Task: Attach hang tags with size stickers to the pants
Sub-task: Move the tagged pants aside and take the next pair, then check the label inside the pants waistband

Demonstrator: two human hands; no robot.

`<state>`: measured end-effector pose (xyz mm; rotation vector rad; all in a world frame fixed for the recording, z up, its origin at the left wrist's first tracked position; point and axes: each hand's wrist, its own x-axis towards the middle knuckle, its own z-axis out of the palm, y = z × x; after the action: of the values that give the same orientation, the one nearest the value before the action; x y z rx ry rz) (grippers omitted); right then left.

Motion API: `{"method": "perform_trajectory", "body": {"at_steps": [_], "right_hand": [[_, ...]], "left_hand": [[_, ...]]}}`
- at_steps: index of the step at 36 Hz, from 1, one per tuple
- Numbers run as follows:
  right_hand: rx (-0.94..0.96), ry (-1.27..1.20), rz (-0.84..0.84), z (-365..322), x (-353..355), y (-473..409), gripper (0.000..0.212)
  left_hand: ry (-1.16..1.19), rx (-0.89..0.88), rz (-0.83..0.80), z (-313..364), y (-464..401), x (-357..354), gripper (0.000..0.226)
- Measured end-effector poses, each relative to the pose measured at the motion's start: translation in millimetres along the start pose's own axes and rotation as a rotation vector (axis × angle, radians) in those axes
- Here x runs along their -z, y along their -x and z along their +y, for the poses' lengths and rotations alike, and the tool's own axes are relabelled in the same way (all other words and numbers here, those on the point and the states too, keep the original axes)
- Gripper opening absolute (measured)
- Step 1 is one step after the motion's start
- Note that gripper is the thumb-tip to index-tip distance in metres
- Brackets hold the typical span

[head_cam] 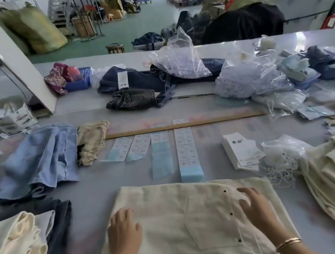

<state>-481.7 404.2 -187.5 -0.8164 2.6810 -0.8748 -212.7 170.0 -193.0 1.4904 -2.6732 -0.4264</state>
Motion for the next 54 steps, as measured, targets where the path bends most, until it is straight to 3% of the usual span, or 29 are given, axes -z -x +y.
{"method": "perform_trajectory", "body": {"at_steps": [2, 4, 7, 10, 12, 15, 17, 19, 22, 25, 28, 32, 33, 35, 37, 38, 43, 45, 48, 54], "right_hand": [[-0.188, -0.069, 0.086, 23, 16, 12, 0.027], [-0.352, -0.101, 0.059, 43, 24, 21, 0.026], [-0.473, -0.078, -0.077, 57, 24, 32, 0.029], [-0.489, -0.064, -0.167, 57, 21, 34, 0.053], [-0.508, -0.086, -0.222, 54, 24, 30, 0.056], [-0.444, -0.150, -0.317, 45, 33, 24, 0.032], [-0.347, -0.154, -0.344, 30, 39, 22, 0.028], [-0.223, -0.122, -0.328, 3, 43, 24, 0.025], [-0.082, 0.078, -0.288, -43, 40, 39, 0.027], [0.057, 0.139, -0.260, -82, 24, 57, 0.017], [0.191, 0.063, -0.284, -107, 17, 72, 0.035], [0.272, -0.114, -0.576, -116, 40, 74, 0.030], [0.295, -0.196, -0.559, -114, 47, 74, 0.029], [0.321, -0.320, -0.314, -107, 58, 71, 0.028], [0.274, -0.358, -0.081, -100, 68, 68, 0.033], [0.229, -0.377, -0.055, -98, 71, 67, 0.034], [0.091, -0.410, -0.317, -103, 65, 73, 0.020], [0.052, -0.432, -0.375, -109, 55, 80, 0.027], [-0.012, -0.454, -0.353, -115, 41, 82, 0.058], [-0.068, -0.411, -0.243, -121, 42, 78, 0.027]], "left_hand": [[-0.029, -0.139, -0.113, 18, 10, -17, 0.051], [-0.065, -0.214, -0.167, 30, 19, -36, 0.061], [-0.077, -0.147, -0.307, 35, 28, -58, 0.078], [-0.145, -0.086, -0.335, 29, 24, -71, 0.095], [-0.164, -0.055, -0.378, 28, 20, -70, 0.092], [-0.089, -0.030, -0.402, 38, 20, -62, 0.088], [-0.029, 0.015, -0.417, 56, 22, -49, 0.082], [0.058, 0.011, -0.340, 79, 26, -33, 0.055], [0.666, -0.018, -0.318, 120, 38, -5, 0.025], [1.123, 0.033, -0.493, 156, 51, 20, 0.035], [1.165, 0.079, -0.445, 163, 54, 29, 0.054], [1.244, 0.153, -0.407, 144, 52, 24, 0.033], [1.270, 0.179, -0.387, 139, 52, 23, 0.025], [1.321, 0.203, -0.351, 132, 53, 23, 0.018], [1.347, 0.214, -0.319, 130, 55, 28, 0.016], [1.355, 0.217, -0.311, 130, 55, 30, 0.015], [1.417, 0.176, -0.362, 140, 60, 38, 0.016], [1.457, 0.143, -0.410, 145, 65, 40, 0.019], [1.472, 0.125, -0.452, 151, 73, 44, 0.019], [1.580, 0.192, -0.505, 151, 77, 55, 0.024]]}}
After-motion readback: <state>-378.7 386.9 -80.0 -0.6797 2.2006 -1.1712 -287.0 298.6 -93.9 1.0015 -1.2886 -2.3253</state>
